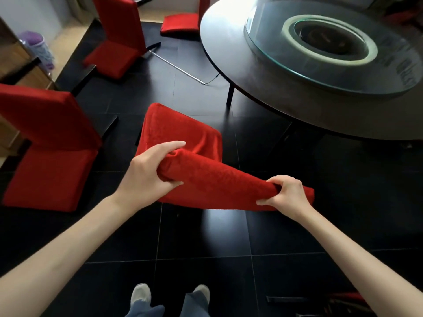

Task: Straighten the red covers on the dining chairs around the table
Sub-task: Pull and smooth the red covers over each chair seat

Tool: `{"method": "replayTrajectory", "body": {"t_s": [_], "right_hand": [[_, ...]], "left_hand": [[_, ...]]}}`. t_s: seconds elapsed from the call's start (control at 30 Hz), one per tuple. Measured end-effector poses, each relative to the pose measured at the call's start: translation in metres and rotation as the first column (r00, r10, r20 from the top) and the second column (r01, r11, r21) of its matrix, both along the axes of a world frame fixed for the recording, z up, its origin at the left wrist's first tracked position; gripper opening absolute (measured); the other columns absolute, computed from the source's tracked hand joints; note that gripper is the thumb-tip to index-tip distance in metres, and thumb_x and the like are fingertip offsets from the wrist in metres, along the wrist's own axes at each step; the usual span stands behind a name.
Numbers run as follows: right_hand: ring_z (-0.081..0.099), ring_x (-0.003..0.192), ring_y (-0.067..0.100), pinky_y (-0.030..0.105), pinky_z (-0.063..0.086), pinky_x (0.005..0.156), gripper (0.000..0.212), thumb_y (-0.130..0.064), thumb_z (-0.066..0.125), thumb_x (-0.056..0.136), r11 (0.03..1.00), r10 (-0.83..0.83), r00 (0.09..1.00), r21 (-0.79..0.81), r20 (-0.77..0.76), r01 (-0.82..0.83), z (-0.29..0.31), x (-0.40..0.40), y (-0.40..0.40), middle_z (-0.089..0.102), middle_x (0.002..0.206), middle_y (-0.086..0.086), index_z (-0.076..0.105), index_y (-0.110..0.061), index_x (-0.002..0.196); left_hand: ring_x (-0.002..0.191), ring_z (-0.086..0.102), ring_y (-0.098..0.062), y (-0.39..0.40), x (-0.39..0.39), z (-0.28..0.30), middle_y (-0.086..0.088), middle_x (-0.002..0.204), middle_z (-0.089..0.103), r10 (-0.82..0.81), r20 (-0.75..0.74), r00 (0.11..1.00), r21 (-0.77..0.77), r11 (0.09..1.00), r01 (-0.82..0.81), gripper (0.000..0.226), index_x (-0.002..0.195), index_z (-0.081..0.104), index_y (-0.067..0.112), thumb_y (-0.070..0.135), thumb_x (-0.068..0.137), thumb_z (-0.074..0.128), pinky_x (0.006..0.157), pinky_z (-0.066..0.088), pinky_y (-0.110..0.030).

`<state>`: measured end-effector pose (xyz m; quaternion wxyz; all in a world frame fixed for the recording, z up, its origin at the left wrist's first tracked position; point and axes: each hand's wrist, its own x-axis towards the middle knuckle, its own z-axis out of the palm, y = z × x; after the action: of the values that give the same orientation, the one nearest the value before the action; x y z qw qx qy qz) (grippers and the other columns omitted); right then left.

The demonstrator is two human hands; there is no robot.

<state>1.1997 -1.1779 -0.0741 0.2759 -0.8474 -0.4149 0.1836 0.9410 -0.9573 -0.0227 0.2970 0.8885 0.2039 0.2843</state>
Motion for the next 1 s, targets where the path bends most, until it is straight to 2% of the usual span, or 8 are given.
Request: {"method": "replayTrajectory", "body": {"t_s": [0.13,0.23,0.33,0.53,0.67,0.8,0.9,1.0], "right_hand": [[0.054,0.081,0.009,0.028,0.041,0.073,0.037,-0.032,0.093,0.05,1.0,-0.001,1.0,0.023,0.003,0.001,0.005,-0.017,0.018,0.062,0.078,-0.014,0.068,-0.029,0.077],[0.055,0.087,0.015,0.034,0.045,0.078,0.038,-0.032,0.093,0.051,1.0,-0.011,1.0,0.028,0.001,0.011,0.009,-0.034,0.032,0.063,0.08,-0.01,0.07,-0.026,0.079],[0.056,0.088,0.018,0.036,0.045,0.08,0.039,-0.031,0.094,0.05,0.999,-0.039,0.999,0.039,0.018,0.038,0.013,-0.048,0.042,0.06,0.079,-0.012,0.071,-0.022,0.081],[0.054,0.087,0.016,0.033,0.043,0.078,0.038,-0.033,0.093,0.051,0.996,-0.074,0.997,0.048,0.027,0.073,0.018,-0.078,0.048,0.056,0.076,-0.017,0.07,-0.024,0.08],[0.056,0.084,0.013,0.03,0.045,0.075,0.035,-0.034,0.093,0.052,0.993,-0.107,0.994,0.054,0.005,0.107,0.017,-0.101,0.038,0.063,0.08,-0.01,0.067,-0.028,0.076],[0.056,0.082,0.009,0.021,0.042,0.071,0.035,-0.032,0.093,0.053,0.983,-0.178,0.984,0.049,-0.008,0.178,0.015,-0.121,0.02,0.063,0.081,-0.01,0.067,-0.028,0.076],[0.055,0.078,0.002,0.013,0.037,0.065,0.034,-0.032,0.093,0.054,0.982,-0.187,0.982,0.026,-0.001,0.187,0.019,-0.129,0.011,0.062,0.077,-0.014,0.068,-0.026,0.076],[0.052,0.075,0.0,0.012,0.036,0.063,0.033,-0.032,0.093,0.053,0.98,-0.196,0.98,0.027,0.024,0.196,0.026,-0.132,0.011,0.06,0.075,-0.015,0.07,-0.023,0.076]], "left_hand": [[0.119,0.053,-0.009,0.007,-0.014,0.019,0.008,0.128,0.056,-0.012,-0.159,0.987,0.041,0.999,0.018,0.08,0.125,0.062,0.022,-0.001,0.052,0.088,0.105,0.038,-0.022],[0.112,0.056,-0.025,0.01,-0.019,0.031,0.004,0.128,0.056,0.052,-0.332,0.942,0.122,0.992,-0.012,0.082,0.126,0.062,0.028,0.014,0.051,0.091,0.098,0.045,-0.039],[0.104,0.054,-0.029,0.013,-0.021,0.035,0.003,0.122,0.057,0.147,-0.423,0.894,0.229,0.972,-0.052,0.084,0.128,0.06,0.03,0.034,0.05,0.092,0.089,0.047,-0.043],[0.099,0.059,-0.035,0.015,-0.027,0.028,-0.005,0.1,0.068,0.229,-0.368,0.901,0.518,0.856,-0.006,0.066,0.105,0.07,0.019,0.049,0.05,0.088,0.092,0.038,-0.047],[0.076,0.059,-0.033,0.021,-0.036,0.029,-0.006,0.082,0.068,0.19,-0.319,0.929,0.538,0.843,0.013,0.059,0.091,0.072,0.014,0.047,0.046,0.091,0.075,0.046,-0.042],[0.064,0.058,-0.03,0.017,-0.039,0.033,-0.004,0.074,0.067,0.117,-0.328,0.937,0.545,0.834,0.086,0.059,0.083,0.072,0.015,0.05,0.04,0.092,0.062,0.047,-0.036],[0.062,0.058,-0.029,0.014,-0.041,0.033,-0.003,0.073,0.068,0.072,-0.301,0.951,0.537,0.837,0.107,0.059,0.08,0.072,0.016,0.05,0.037,0.092,0.059,0.046,-0.034],[0.061,0.057,-0.029,0.014,-0.045,0.032,-0.003,0.073,0.068,0.06,-0.29,0.955,0.512,0.853,0.102,0.058,0.079,0.073,0.016,0.05,0.036,0.092,0.06,0.045,-0.035]]}}
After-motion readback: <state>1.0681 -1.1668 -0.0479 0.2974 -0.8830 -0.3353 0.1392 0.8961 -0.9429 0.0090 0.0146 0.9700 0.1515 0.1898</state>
